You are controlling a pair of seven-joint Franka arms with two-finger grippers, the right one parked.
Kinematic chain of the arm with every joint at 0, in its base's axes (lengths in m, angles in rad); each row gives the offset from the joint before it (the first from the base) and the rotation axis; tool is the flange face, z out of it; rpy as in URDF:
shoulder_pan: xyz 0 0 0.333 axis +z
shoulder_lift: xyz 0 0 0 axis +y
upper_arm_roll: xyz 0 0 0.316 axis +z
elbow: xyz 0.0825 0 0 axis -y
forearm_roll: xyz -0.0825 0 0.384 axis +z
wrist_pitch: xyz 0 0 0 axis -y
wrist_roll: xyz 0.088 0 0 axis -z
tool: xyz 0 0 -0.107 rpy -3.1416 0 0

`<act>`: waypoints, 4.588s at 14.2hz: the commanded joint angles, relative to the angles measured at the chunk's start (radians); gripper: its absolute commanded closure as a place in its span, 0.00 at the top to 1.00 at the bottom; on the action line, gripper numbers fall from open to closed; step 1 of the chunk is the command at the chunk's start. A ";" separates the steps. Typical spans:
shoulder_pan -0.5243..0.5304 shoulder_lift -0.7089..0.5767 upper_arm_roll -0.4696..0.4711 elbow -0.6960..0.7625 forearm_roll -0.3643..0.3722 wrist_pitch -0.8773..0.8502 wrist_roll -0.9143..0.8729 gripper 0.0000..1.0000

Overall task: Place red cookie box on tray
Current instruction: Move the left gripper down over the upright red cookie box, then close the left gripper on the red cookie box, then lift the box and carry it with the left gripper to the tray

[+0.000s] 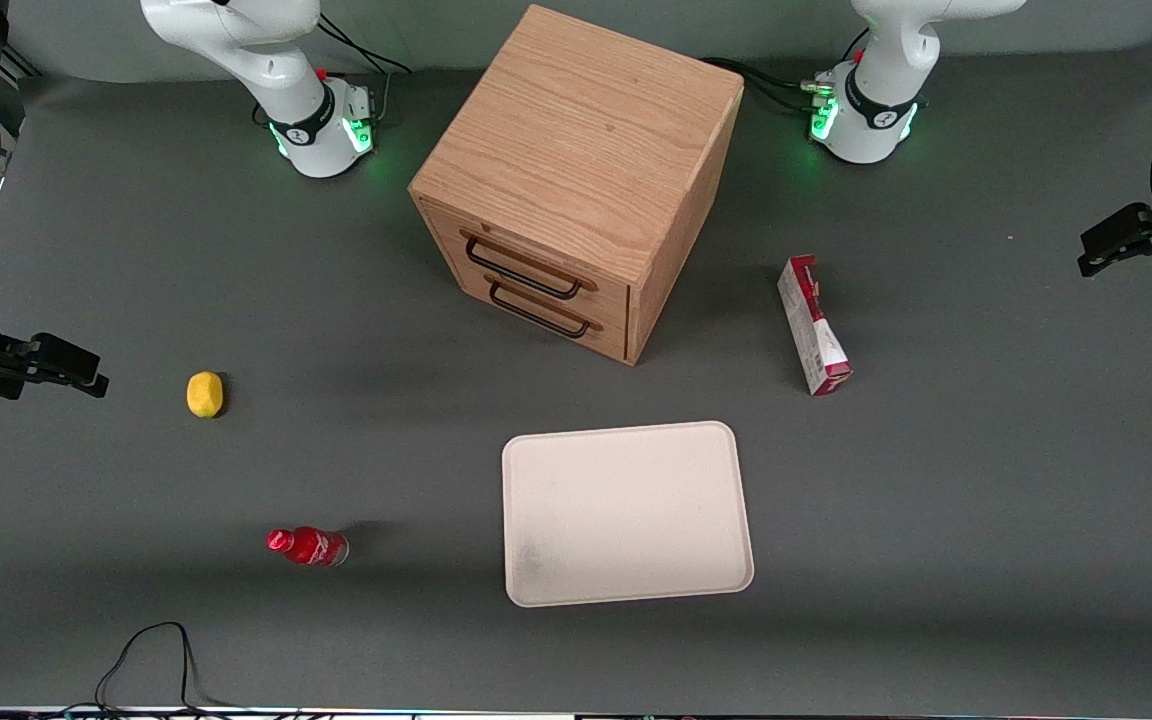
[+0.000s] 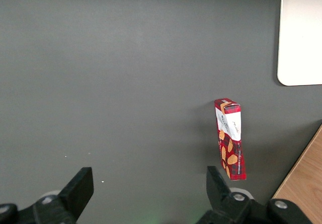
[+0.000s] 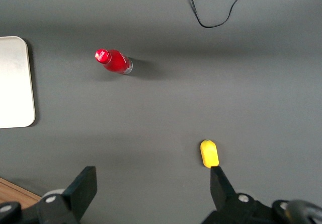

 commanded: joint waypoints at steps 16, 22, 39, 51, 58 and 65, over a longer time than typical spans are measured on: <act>-0.034 -0.013 -0.161 -0.453 -0.072 0.309 -0.224 1.00; -0.042 -0.026 -0.273 -0.695 -0.069 0.611 -0.362 1.00; -0.102 0.178 -0.299 -0.900 -0.068 0.998 -0.591 0.00; -0.103 0.224 -0.296 -0.023 -0.071 0.148 -0.560 0.00; -0.164 0.557 -0.296 0.533 -0.052 0.052 -0.467 0.00; -0.309 0.896 -0.252 0.673 0.093 0.207 -0.473 0.00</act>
